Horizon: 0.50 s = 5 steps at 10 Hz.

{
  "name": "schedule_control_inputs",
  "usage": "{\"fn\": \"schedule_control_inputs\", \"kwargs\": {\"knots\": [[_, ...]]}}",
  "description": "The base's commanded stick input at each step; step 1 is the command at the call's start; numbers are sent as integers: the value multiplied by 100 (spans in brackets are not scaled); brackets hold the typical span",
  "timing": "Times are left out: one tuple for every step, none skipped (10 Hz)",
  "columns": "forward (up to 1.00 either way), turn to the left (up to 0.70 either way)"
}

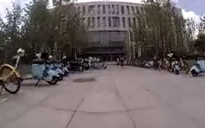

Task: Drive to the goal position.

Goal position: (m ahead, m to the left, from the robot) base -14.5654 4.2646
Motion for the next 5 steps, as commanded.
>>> {"fn": "schedule_control_inputs", "kwargs": {"knots": [[70,0],[70,0],[70,0],[70,0],[70,0]]}}
